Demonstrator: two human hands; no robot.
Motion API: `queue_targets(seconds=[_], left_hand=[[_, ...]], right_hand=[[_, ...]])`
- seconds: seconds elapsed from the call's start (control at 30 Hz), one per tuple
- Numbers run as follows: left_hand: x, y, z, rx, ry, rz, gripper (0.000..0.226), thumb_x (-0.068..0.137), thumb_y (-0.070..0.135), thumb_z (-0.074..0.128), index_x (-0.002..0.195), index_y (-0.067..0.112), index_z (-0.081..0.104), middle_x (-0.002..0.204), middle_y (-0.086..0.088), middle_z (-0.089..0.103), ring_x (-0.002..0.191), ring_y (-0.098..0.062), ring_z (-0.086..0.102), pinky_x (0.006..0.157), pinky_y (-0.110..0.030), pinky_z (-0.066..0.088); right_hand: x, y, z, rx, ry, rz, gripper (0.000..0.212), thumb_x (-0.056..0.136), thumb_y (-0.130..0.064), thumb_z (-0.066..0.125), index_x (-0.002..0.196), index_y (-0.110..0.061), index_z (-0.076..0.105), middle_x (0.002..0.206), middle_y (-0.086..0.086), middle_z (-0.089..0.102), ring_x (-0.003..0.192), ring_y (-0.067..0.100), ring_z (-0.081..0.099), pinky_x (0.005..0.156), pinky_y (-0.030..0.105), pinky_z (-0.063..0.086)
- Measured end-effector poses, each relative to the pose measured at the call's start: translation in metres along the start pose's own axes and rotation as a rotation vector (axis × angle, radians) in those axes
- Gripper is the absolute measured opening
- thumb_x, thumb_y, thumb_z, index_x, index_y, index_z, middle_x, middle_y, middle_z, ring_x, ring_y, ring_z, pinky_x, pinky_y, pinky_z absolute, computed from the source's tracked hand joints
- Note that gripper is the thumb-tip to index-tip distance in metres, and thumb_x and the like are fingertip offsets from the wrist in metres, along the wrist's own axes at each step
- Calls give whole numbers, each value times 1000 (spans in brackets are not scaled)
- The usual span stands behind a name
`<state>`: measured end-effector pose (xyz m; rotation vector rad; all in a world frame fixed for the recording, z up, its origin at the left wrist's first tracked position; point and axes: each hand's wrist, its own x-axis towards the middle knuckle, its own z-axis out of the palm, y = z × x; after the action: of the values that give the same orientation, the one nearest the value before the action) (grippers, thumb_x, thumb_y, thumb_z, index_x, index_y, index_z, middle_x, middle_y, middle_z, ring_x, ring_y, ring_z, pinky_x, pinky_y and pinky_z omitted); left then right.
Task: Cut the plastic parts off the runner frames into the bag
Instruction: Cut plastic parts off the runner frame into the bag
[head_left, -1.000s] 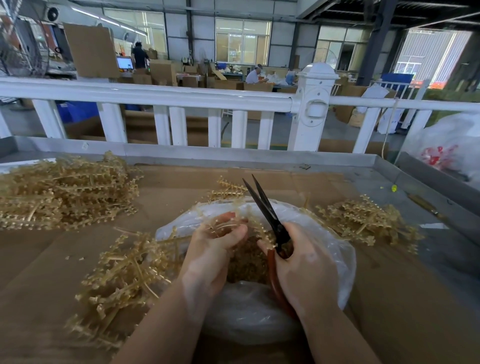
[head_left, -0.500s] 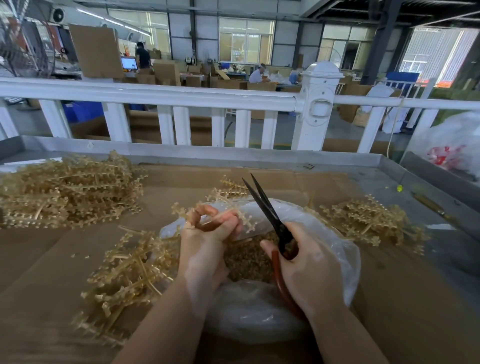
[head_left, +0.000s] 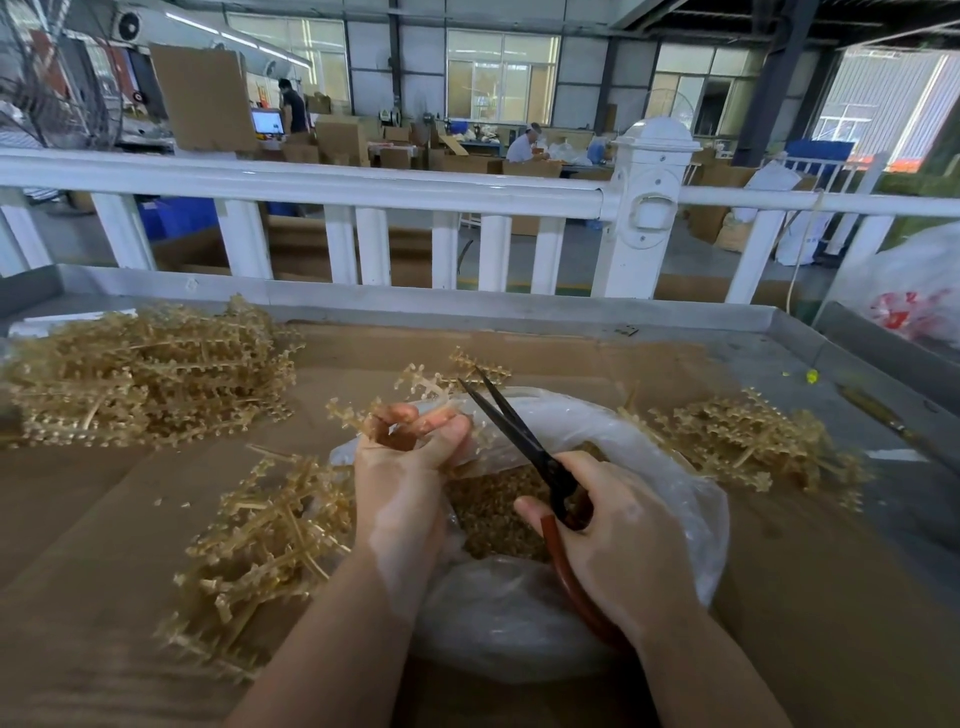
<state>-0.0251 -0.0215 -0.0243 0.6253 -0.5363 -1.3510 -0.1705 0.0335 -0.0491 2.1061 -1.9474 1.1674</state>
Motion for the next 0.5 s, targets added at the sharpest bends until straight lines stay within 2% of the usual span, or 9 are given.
queue_targets(seconds=[0.27, 0.37, 0.5], left_hand=[[2, 2, 1, -59, 44, -8, 35, 79, -20, 57, 87, 13, 46, 71, -8, 62, 58, -14, 66, 56, -20, 56], [0, 4, 2, -55, 52, -22, 32, 80, -19, 56, 85, 12, 48, 67, -6, 64, 58, -12, 67, 56, -19, 56], [-2, 7, 2, -60, 71, -29, 31, 82, -17, 55, 88, 13, 48, 82, -9, 62, 66, -15, 67, 60, -19, 57]], right_hand=[[-1, -1, -1, -31, -51, -38, 38, 76, -64, 54, 100, -35, 61, 81, -17, 59, 82, 5, 53, 70, 23, 45], [-2, -2, -1, -45, -54, -54, 41, 77, -67, 49, 101, -35, 60, 81, -18, 58, 80, 4, 53, 67, 19, 43], [-2, -3, 0, -66, -57, -61, 45, 76, -69, 42, 101, -36, 59, 80, -18, 58, 80, 4, 52, 66, 18, 42]])
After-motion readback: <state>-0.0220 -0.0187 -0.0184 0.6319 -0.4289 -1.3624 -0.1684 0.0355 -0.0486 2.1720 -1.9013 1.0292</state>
